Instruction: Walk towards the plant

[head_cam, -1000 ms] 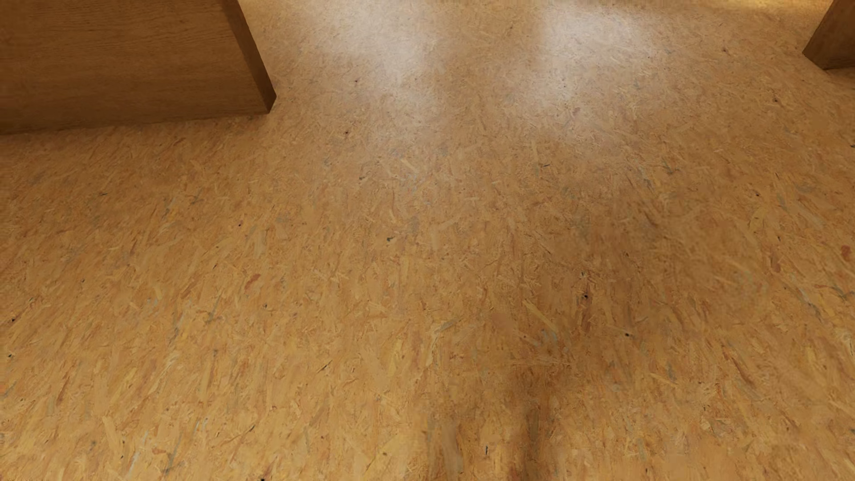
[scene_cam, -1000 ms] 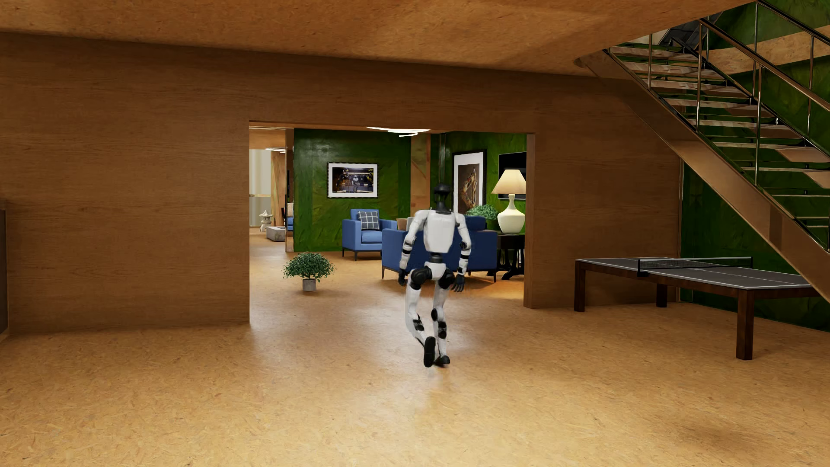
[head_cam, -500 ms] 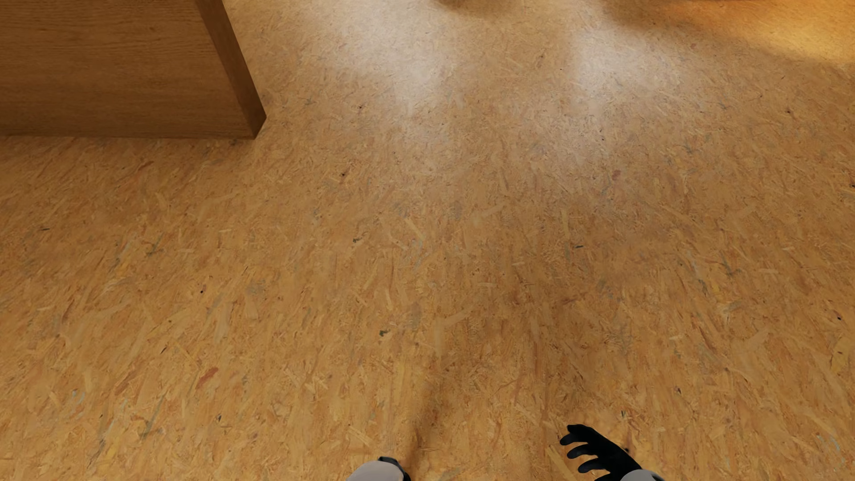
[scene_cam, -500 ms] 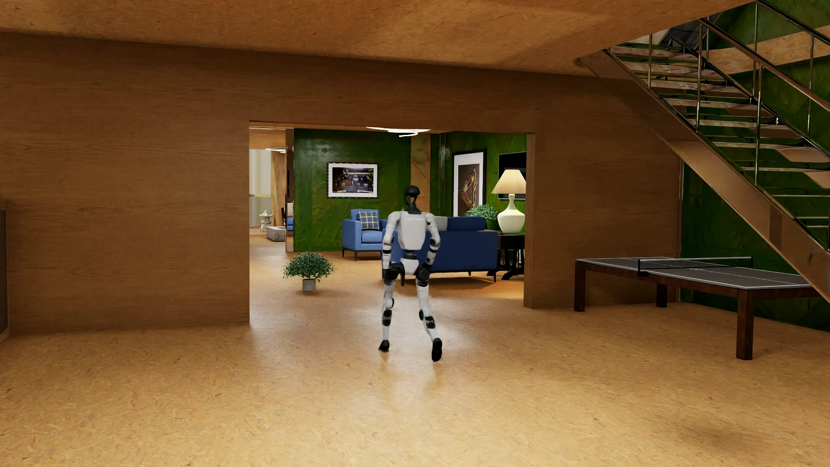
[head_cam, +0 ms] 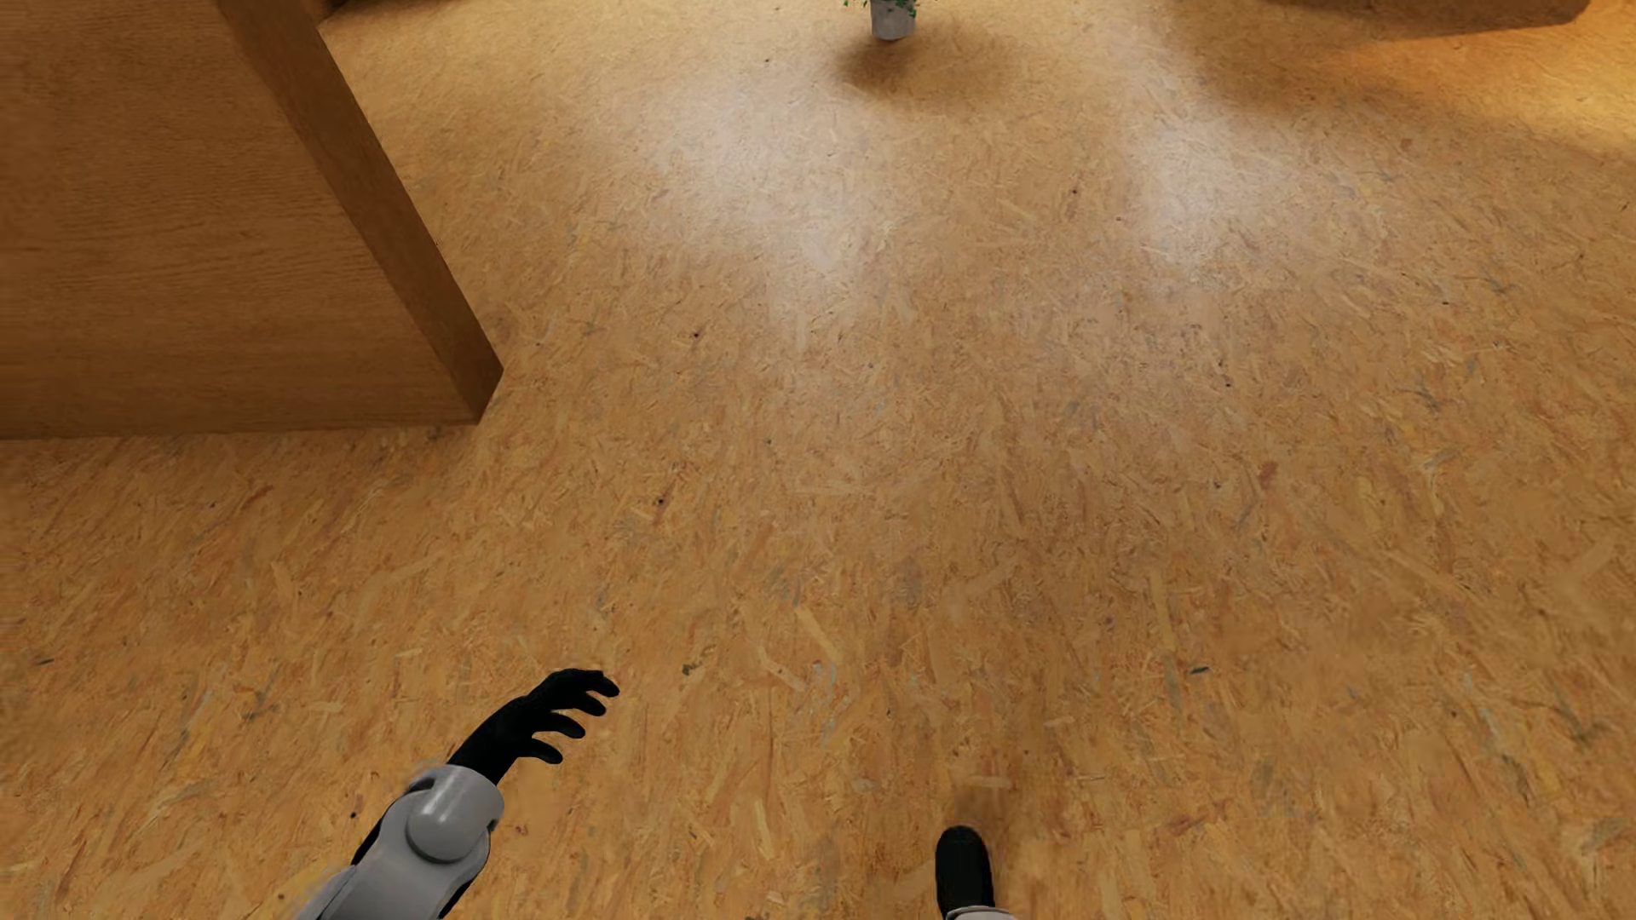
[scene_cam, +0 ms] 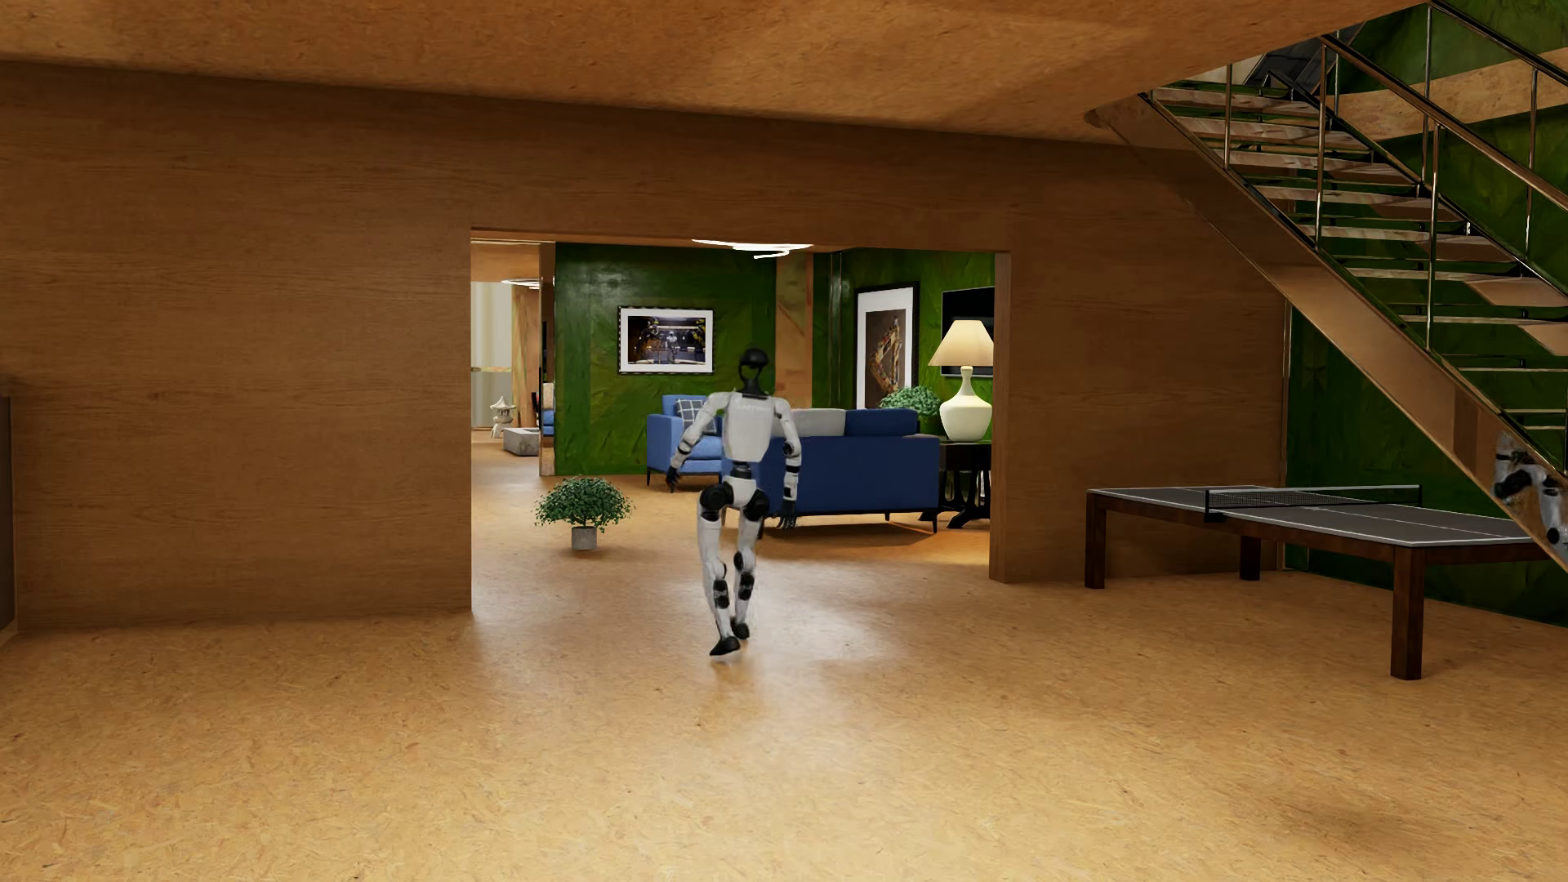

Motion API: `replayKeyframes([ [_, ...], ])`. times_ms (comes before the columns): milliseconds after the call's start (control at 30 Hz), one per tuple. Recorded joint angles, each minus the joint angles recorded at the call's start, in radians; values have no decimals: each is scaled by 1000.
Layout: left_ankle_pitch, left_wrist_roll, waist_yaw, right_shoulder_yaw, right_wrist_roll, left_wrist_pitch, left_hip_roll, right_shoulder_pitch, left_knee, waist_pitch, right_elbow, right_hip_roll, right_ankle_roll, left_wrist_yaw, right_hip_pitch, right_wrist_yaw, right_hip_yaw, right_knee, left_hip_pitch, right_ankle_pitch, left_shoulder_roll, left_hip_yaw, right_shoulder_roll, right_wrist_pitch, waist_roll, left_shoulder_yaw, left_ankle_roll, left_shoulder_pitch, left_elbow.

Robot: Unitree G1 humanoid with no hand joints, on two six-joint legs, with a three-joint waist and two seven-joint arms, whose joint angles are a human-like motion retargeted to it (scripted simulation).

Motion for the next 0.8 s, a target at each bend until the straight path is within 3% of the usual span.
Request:
replayKeyframes([
  [33,9,0,-5,2,0,0,15,-8,0,-3,5,-7,0,0,15,0,0,-94,16,52,-18,0,3,0,3,-19,0,13,32],
  [67,18,0,-1,2,0,0,25,-17,4,-6,-1,-16,0,0,-9,0,0,202,42,8,-36,0,6,0,-5,-45,0,42,70],
  [100,41,0,-8,-6,0,0,43,-25,25,-16,-9,-18,0,0,-25,0,0,238,50,-21,-53,0,10,0,-13,-71,0,74,121],
  [167,177,0,24,-27,0,0,97,-67,121,-4,1,-9,0,0,-58,0,0,410,54,65,-118,0,26,0,17,-110,0,145,297],
  [233,338,0,44,-75,0,0,147,-122,384,3,-13,14,0,0,-16,0,0,487,-77,-18,-179,0,15,0,35,-161,0,228,460],
  [300,421,0,89,-187,0,0,136,-138,646,9,-99,25,0,0,73,0,0,468,-231,-78,-176,0,-20,0,37,-290,0,302,412],
  [400,541,0,219,-291,0,0,124,-174,580,21,-181,42,0,0,203,0,0,395,-352,-102,-124,0,-91,0,24,-355,0,411,213],
  [467,515,0,254,-339,0,0,109,-215,349,30,-219,44,0,0,234,0,0,403,-374,-123,-112,0,-130,0,11,-340,0,462,121],
  [500,487,0,253,-335,0,0,115,-226,221,47,-262,63,0,0,332,0,0,357,-343,-124,-112,0,-162,0,33,-335,0,487,69],
  [533,456,0,278,-351,0,0,88,-259,114,35,-250,51,0,0,294,0,0,374,-363,-130,-118,0,-171,0,17,-333,0,475,76],
  [633,212,0,280,-373,0,0,86,-346,-28,45,-200,85,0,0,359,0,0,343,-346,-164,-144,0,-164,0,26,-322,0,430,104],
  [667,191,0,270,-367,0,0,85,-364,-33,49,-208,82,0,0,351,0,0,373,-354,-175,-140,0,-156,0,29,-331,0,408,106],
  [800,345,0,232,-277,0,0,98,-357,-16,50,-281,95,0,0,403,0,0,360,-383,-187,-94,0,-128,0,52,-347,0,332,104],
])
